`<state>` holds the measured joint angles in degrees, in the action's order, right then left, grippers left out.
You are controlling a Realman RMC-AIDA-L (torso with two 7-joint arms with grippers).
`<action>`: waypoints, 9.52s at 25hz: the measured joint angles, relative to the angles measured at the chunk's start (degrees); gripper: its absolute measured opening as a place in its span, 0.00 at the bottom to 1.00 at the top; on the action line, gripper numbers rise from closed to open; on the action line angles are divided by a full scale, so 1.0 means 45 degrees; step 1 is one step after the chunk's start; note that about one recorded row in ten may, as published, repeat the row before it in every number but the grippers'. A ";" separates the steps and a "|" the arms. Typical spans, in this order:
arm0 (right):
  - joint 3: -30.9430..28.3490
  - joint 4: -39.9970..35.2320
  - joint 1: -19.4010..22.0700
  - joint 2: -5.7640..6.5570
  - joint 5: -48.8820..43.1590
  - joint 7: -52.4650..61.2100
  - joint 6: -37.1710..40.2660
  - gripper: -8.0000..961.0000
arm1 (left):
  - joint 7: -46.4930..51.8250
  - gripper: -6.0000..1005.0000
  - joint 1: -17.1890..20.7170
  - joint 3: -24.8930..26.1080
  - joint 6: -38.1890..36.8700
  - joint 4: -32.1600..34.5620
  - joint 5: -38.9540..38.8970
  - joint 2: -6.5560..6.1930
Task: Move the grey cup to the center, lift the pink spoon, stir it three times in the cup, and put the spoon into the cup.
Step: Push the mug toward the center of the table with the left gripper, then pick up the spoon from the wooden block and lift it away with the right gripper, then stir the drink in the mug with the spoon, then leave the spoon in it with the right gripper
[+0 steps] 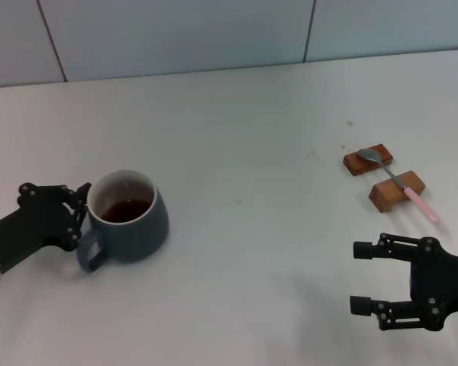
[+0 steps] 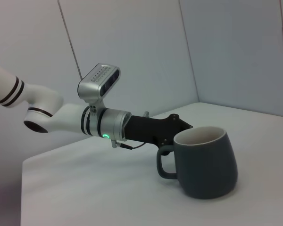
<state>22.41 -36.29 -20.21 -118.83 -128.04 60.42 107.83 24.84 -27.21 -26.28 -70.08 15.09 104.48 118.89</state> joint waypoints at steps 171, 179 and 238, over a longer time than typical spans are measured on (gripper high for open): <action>-0.8677 0.6766 0.2165 0.0054 0.0817 1.0916 -0.5255 0.86 | 0.6207 0.83 0.0814 0.0820 -0.7102 0.3247 0.2836 -0.0495; -0.8670 0.6772 0.1943 0.0059 0.0817 1.0946 -0.5541 0.86 | 0.6203 0.83 0.0830 0.0820 -0.7102 0.3248 0.2768 -0.0502; -0.8693 0.6120 0.1182 -0.0044 0.2608 0.3223 -0.4775 0.12 | 0.6274 0.83 0.1197 0.0820 -0.7682 0.3324 0.1991 -0.0485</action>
<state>-16.71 -8.75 -14.89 -119.03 -116.31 74.92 86.34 53.07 -21.82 -22.59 -104.65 30.05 113.44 116.71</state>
